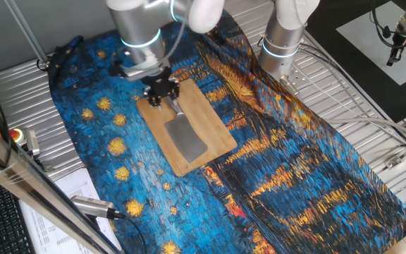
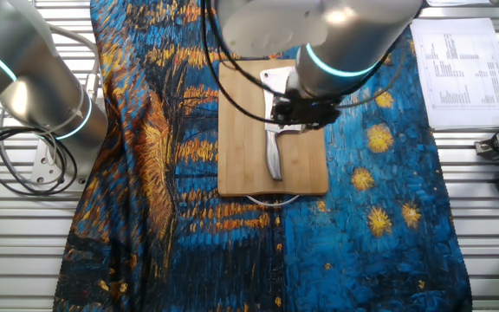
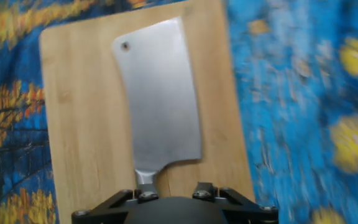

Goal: Put the knife on the cutting board

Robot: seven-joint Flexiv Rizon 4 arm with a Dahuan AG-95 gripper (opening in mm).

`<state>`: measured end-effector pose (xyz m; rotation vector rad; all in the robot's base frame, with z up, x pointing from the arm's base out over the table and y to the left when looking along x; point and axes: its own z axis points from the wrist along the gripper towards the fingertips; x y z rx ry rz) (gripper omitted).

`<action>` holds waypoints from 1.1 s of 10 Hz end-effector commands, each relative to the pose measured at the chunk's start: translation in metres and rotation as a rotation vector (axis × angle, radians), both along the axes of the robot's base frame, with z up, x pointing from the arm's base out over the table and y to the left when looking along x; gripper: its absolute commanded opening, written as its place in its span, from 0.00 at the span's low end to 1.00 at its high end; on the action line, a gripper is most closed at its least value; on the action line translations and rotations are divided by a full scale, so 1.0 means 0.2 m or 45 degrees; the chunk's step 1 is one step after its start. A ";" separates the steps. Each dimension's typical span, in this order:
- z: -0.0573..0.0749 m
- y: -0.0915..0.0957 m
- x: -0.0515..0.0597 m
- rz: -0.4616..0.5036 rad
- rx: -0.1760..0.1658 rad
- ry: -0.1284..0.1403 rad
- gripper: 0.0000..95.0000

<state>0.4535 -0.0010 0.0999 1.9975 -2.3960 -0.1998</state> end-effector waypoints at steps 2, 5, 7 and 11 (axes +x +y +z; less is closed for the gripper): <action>0.26 -0.03 0.22 -0.440 -0.201 -0.011 0.00; 0.33 -0.11 0.35 -0.588 -0.246 -0.023 0.00; 0.33 -0.15 0.40 -0.677 -0.294 -0.034 0.00; 0.33 -0.15 0.40 -0.722 -0.245 -0.081 0.00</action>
